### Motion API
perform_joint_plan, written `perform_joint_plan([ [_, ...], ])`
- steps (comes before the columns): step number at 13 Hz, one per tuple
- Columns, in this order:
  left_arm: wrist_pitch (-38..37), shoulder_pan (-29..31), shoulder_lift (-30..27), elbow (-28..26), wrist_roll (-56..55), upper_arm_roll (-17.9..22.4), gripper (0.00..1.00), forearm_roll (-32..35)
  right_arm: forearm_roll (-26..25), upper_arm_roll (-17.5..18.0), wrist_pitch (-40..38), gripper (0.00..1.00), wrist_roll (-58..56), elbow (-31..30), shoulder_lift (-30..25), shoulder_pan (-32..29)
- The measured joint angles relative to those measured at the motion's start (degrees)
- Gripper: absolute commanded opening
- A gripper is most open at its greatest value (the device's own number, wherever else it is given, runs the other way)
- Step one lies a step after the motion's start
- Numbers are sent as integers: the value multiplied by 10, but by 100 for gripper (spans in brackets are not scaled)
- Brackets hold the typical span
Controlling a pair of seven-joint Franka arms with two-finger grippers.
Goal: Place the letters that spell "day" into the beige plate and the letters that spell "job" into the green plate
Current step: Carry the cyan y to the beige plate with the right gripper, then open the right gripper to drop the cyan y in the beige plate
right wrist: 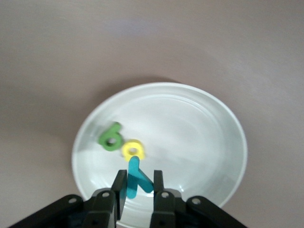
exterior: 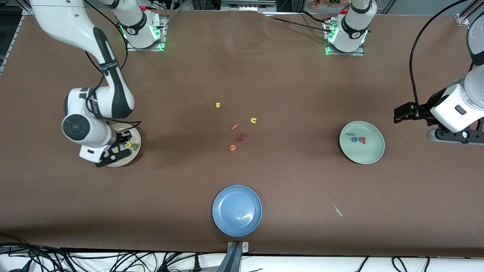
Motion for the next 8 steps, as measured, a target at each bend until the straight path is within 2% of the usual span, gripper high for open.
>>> perform_joint_plan([
  [4, 0, 0, 0, 0, 0, 0, 100, 0, 6, 12, -3, 100, 58, 11, 0, -4],
  [8, 0, 0, 0, 0, 0, 0, 100, 0, 6, 65, -64, 100, 184, 43, 0, 5],
])
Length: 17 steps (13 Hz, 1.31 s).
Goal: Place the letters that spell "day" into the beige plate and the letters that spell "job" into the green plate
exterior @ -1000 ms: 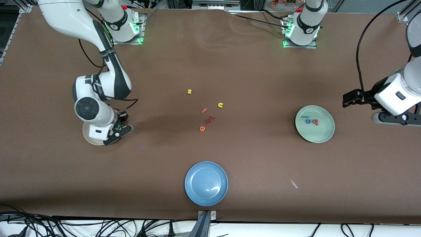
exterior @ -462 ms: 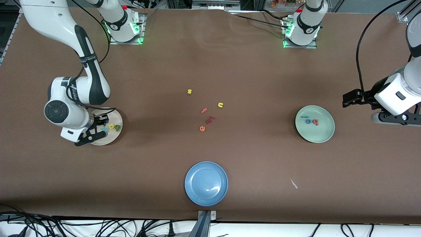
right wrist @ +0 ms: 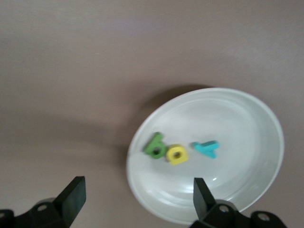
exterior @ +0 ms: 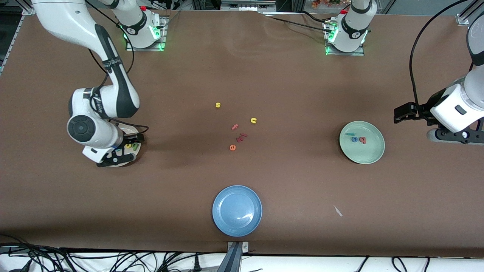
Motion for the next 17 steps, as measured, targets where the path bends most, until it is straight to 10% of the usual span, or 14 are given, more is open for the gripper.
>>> perform_joint_plan([
  [8, 0, 0, 0, 0, 0, 0, 100, 0, 4, 41, -161, 100, 71, 77, -33, 3],
  [17, 0, -1, 0, 1, 0, 0, 100, 0, 4, 111, -246, 100, 58, -32, -290, -97],
])
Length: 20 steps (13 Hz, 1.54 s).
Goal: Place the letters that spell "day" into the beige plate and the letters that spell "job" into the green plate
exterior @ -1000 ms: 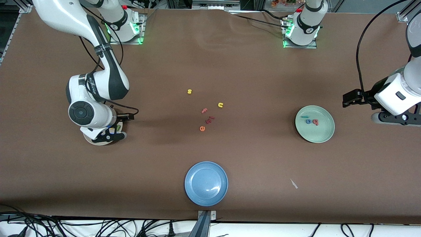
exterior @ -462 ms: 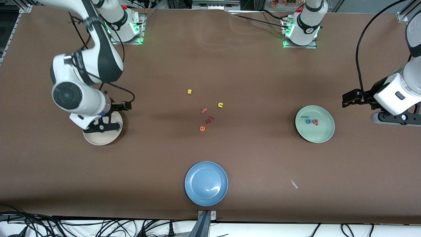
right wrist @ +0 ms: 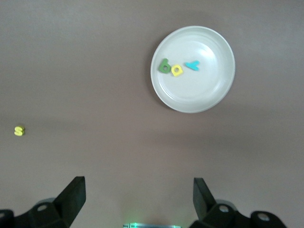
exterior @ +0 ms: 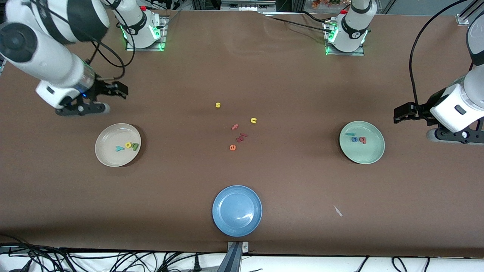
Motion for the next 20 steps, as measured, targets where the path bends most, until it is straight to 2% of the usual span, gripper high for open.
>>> perform_joint_plan([
  [3, 0, 0, 0, 0, 0, 0, 100, 0, 0, -12, -33, 100, -28, 0, -31, -27],
  [7, 0, 0, 0, 0, 0, 0, 100, 0, 0, -33, -64, 100, -50, 34, -34, -41],
  [20, 0, 2, 3, 0, 0, 3, 100, 0, 23, -35, -61, 100, -50, 70, -16, -55],
])
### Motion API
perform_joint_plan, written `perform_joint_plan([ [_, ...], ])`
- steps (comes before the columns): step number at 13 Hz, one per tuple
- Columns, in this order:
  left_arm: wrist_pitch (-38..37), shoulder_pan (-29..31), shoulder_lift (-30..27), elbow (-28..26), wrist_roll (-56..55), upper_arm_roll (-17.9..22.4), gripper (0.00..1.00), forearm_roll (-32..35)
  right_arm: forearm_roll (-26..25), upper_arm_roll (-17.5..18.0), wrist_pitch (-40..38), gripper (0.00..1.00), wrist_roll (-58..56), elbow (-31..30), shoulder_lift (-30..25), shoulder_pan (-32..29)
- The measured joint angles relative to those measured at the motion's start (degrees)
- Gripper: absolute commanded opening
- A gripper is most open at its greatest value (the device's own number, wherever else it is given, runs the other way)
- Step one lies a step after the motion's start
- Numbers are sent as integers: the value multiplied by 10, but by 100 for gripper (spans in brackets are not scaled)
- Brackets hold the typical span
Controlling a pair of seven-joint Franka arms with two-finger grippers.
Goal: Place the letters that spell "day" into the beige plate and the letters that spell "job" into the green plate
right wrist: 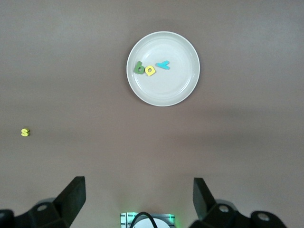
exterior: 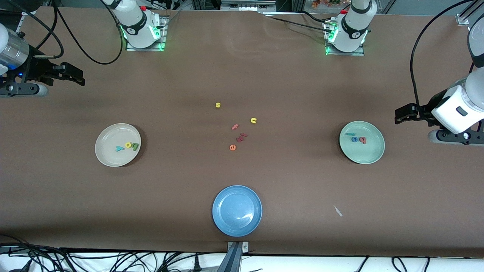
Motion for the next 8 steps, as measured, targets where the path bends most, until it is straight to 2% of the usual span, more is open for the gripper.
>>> perform_joint_plan([
  [8, 0, 0, 0, 0, 0, 0, 100, 0, 1, 0, 0, 100, 0, 12, 12, 0],
])
